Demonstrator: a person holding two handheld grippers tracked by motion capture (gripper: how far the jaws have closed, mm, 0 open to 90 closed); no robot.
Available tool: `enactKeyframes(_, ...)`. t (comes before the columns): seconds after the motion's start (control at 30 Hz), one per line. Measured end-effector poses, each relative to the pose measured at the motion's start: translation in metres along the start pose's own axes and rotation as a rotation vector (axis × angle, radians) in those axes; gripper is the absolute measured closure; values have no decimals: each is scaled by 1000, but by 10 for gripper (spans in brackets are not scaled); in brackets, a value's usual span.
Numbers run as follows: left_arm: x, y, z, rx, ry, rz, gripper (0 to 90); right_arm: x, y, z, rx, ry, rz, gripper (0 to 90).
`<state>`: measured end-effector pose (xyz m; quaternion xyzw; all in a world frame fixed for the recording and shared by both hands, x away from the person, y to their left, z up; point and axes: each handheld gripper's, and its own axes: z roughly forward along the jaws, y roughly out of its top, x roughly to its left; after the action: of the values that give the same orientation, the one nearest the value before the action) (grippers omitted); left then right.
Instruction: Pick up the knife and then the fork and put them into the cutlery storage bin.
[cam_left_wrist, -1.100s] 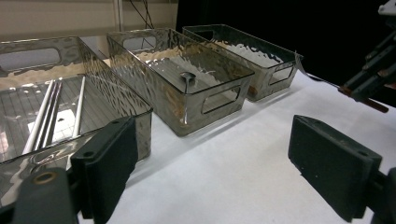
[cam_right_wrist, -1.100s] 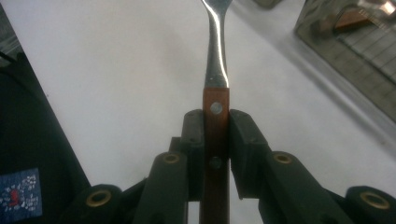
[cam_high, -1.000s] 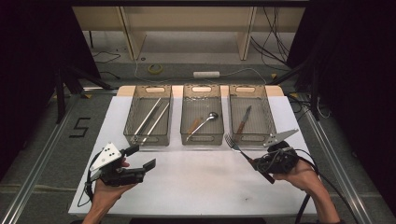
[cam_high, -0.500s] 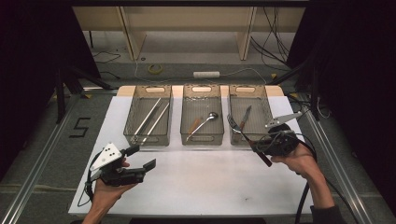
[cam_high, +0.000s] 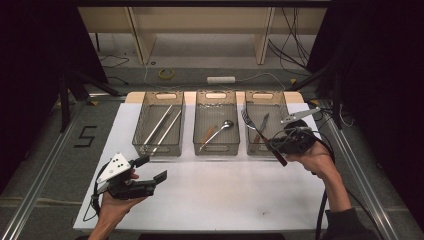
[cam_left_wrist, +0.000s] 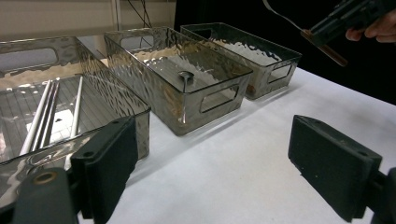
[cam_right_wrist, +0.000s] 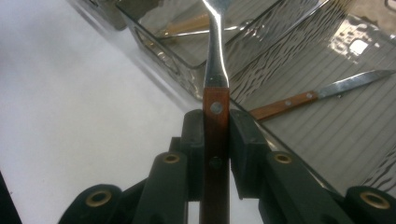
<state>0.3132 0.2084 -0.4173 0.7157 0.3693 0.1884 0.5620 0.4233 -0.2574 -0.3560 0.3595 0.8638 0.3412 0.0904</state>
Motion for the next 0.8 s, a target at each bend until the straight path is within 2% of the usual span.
enactKeyframes(0.8,0,0,0,-5,-5,-3,155,-25,42,0,-32,-34,59,774)
